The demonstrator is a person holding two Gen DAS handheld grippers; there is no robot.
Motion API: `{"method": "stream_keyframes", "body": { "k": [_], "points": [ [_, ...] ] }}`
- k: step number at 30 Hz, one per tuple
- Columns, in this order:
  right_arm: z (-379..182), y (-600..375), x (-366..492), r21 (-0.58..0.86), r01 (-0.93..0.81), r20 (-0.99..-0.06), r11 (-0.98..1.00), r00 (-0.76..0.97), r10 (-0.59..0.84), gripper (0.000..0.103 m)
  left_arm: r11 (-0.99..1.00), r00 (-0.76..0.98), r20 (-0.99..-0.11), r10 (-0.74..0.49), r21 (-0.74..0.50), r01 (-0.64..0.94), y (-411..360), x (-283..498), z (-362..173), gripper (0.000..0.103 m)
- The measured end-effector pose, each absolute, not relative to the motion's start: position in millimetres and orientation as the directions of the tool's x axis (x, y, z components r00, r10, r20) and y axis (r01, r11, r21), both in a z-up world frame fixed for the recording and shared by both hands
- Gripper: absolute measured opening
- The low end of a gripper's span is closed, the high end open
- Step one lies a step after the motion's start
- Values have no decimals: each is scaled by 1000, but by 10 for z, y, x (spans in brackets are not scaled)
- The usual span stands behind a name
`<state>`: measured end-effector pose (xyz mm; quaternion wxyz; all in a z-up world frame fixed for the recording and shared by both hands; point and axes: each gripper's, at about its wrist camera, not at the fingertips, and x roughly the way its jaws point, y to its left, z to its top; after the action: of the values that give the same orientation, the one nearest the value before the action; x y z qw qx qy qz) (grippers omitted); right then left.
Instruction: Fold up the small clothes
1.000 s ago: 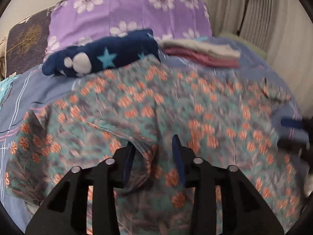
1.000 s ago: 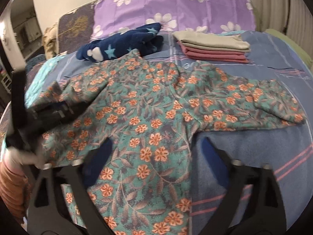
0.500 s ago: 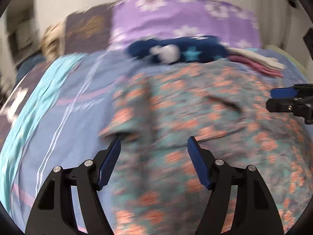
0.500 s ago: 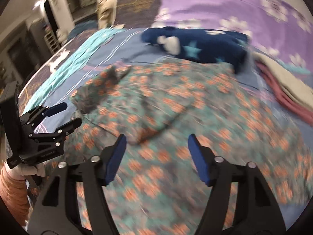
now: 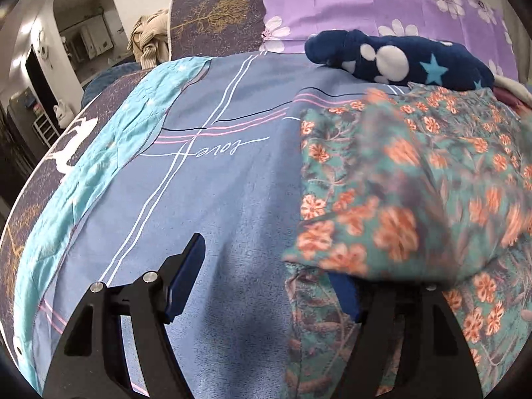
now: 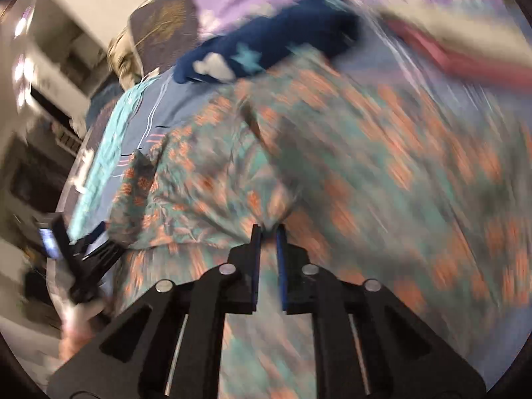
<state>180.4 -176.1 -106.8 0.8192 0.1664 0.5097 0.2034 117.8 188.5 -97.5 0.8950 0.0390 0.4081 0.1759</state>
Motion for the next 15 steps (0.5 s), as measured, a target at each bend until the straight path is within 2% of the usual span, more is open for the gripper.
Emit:
{"method": "stream_keyframes", "body": {
  "k": [5, 6, 7, 9, 10, 14, 15],
  "points": [
    [-1333, -2321, 1625, 666, -48, -697, 745, 318, 643, 18, 929, 603, -710, 363, 225, -293, 1869, 1168, -981, 74],
    [-1326, -2362, 1645, 679, -36, -687, 733, 321, 652, 22, 925, 601, -706, 374, 241, -292, 1845, 1171, -983, 74],
    [-1304, -2364, 1681, 686, -39, -679, 727, 327, 658, 35, 923, 600, -704, 381, 251, -291, 1832, 1177, -992, 74],
    [-1229, -2267, 1826, 677, -88, -670, 731, 338, 661, 51, 919, 596, -701, 392, 268, -289, 1808, 1181, -1002, 75],
    [-1196, -2198, 1896, 659, -109, -678, 744, 342, 650, 56, 917, 595, -700, 396, 273, -289, 1802, 1182, -1006, 75],
    [-1201, -1790, 2287, 586, -172, -724, 791, 326, 608, 58, 917, 590, -704, 396, 269, -294, 1829, 1191, -1011, 78],
    [-1197, -1695, 2328, 569, -182, -734, 802, 327, 595, 49, 916, 587, -706, 397, 266, -299, 1843, 1203, -1012, 78]
  ]
}}
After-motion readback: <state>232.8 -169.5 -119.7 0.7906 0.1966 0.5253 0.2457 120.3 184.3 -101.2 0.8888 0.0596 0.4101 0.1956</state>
